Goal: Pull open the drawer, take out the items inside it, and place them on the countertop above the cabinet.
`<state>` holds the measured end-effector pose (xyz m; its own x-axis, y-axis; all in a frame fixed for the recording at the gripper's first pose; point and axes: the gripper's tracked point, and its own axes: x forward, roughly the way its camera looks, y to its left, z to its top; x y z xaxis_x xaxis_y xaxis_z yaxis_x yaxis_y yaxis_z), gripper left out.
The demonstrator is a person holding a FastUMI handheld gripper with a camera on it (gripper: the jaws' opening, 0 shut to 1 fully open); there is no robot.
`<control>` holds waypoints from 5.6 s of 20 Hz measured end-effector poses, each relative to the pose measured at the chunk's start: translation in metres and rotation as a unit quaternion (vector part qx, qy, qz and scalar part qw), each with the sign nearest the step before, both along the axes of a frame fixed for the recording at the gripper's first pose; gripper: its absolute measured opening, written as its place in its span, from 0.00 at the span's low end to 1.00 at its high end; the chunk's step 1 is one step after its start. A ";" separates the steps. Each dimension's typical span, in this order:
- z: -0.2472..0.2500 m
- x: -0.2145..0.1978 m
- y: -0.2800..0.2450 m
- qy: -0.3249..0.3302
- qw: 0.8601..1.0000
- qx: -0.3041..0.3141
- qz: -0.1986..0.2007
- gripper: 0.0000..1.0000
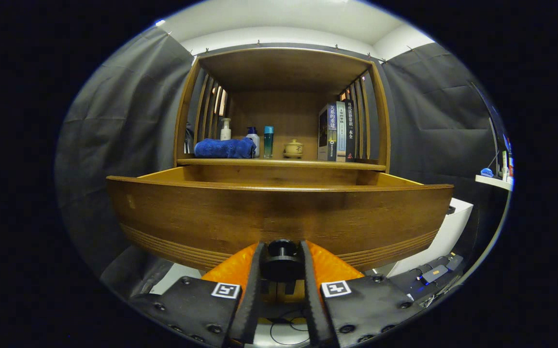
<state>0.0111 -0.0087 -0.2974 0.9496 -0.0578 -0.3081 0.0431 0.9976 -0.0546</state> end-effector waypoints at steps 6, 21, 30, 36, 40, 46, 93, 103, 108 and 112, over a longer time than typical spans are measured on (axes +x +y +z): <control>0.030 -0.014 0.012 -0.015 1.000 0.011 0.015 0.84; 0.171 0.129 0.016 0.155 0.985 0.066 0.027 0.99; 0.049 0.163 0.028 0.353 0.934 0.060 0.012 0.97; 0.004 0.168 0.030 0.433 0.898 0.083 -0.014 0.87; -0.010 0.175 0.022 0.444 0.892 0.080 -0.030 0.72; -0.023 0.177 0.021 0.451 0.888 0.085 -0.043 0.64; 0.090 0.338 -0.013 0.393 0.917 0.056 -0.035 0.18; 0.091 0.351 -0.016 0.372 0.926 0.044 -0.044 0.53; 0.098 0.348 -0.016 0.366 0.929 0.041 -0.047 0.94; 0.110 0.343 -0.015 0.359 0.931 0.042 -0.044 0.95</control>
<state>0.3536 -0.0239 -0.1876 0.4904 -0.0740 -0.8684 0.1080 0.9939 -0.0237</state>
